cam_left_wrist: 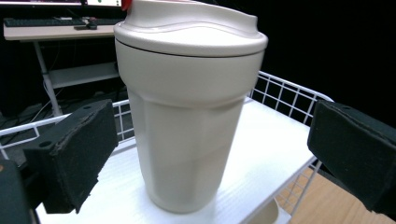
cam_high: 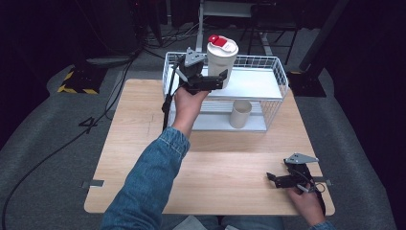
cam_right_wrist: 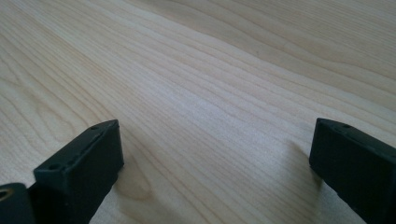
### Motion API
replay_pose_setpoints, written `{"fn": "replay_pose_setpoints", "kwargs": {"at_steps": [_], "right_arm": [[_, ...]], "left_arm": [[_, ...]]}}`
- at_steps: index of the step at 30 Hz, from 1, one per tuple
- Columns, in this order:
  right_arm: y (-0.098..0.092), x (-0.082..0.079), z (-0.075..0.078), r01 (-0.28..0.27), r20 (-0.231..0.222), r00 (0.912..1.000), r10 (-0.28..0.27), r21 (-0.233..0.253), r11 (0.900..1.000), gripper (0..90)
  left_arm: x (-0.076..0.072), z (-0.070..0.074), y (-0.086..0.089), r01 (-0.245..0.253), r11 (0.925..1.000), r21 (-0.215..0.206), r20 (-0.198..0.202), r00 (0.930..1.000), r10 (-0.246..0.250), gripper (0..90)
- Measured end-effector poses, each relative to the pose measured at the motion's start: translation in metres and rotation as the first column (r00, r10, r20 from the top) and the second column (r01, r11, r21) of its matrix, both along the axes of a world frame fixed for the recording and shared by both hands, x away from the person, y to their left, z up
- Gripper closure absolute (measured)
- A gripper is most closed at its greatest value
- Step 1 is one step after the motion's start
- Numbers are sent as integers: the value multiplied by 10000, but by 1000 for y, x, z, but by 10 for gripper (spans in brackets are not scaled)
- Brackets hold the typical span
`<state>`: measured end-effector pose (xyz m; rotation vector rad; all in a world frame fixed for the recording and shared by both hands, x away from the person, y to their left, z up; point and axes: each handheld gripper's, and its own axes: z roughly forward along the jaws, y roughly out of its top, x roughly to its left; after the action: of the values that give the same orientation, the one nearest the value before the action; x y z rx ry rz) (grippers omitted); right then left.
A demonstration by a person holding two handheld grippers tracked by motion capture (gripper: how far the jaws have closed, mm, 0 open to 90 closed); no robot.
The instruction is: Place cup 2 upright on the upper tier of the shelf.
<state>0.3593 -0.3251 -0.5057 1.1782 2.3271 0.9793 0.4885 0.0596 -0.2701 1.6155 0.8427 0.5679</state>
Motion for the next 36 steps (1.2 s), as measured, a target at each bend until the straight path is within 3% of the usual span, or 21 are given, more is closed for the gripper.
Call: {"fn": "replay_pose_setpoints", "kwargs": {"at_steps": [3,7,16,23,30,36], "right_arm": [[0,2,0,-25,-19,10000,25,-15,10000,32],[1,3,0,-14,-6,10000,14,-19,10000,32],[1,3,0,-11,-5,10000,11,-20,10000,32],[1,4,0,-9,-1,10000,9,-33,10000,30],[1,4,0,-9,0,10000,9,-33,10000,30],[1,4,0,-6,0,10000,6,-32,10000,30]], "left_arm": [[-11,1,6,146,9996,227,-32,9999,-145,24],[-24,2,17,228,9995,216,-58,9997,-227,24],[-62,1,47,100,9989,452,24,9999,-101,24],[-82,0,65,2,9979,643,-46,10000,1,24],[-107,-12,80,190,9947,1014,-391,9991,-151,25],[-126,-28,94,368,9941,1024,-742,9968,-293,25]]}}
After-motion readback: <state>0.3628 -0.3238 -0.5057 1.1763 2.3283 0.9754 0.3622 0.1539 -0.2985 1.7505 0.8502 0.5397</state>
